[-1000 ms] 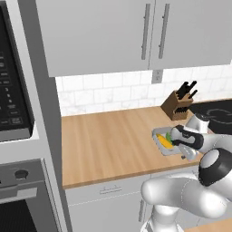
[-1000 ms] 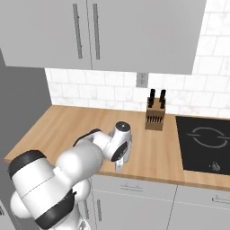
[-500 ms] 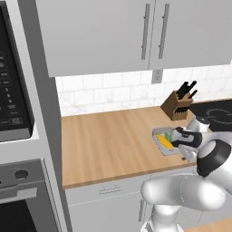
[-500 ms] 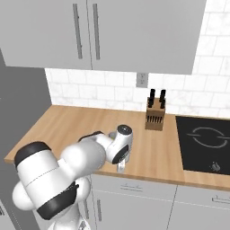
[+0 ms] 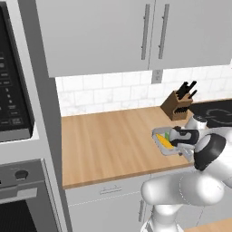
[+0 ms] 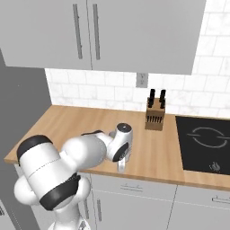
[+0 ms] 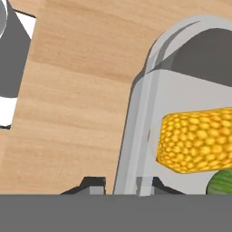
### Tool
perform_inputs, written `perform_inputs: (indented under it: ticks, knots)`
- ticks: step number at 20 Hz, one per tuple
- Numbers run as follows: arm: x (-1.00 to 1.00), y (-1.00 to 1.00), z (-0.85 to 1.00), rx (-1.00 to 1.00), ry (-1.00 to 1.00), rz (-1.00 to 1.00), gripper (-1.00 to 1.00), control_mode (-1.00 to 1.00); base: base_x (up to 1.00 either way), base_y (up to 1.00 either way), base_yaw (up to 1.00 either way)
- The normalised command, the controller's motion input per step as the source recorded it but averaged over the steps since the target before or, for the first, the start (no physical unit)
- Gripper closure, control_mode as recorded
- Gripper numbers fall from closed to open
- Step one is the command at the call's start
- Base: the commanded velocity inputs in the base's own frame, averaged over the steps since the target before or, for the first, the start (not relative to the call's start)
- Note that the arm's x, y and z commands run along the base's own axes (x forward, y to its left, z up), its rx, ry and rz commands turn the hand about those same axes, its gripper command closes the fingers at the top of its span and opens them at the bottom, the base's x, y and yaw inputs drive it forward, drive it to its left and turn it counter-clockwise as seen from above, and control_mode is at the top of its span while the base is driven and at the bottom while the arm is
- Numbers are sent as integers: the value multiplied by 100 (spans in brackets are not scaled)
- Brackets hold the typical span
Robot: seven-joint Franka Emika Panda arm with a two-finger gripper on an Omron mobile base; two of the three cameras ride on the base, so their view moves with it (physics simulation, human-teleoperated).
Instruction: Take the meat container that has the chicken drumstick and place it on the second highest rack of the freezer. Then take the vegetable container that has the lemon wedge and corn and place it on the highest rack of the freezer.
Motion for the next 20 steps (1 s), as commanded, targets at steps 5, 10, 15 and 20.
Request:
perform_inputs:
  ticks: [5,10,15,20]
  knots:
    - [0,0,-3,0,0,0,100,-100,0,0,0]
    - [-1,0,36,0,-4,-1,100,-100,0,0,0]
    - [-1,3,80,6,-1,0,100,-100,0,0,0]
    - [-11,44,97,0,0,0,100,-100,0,0,0]
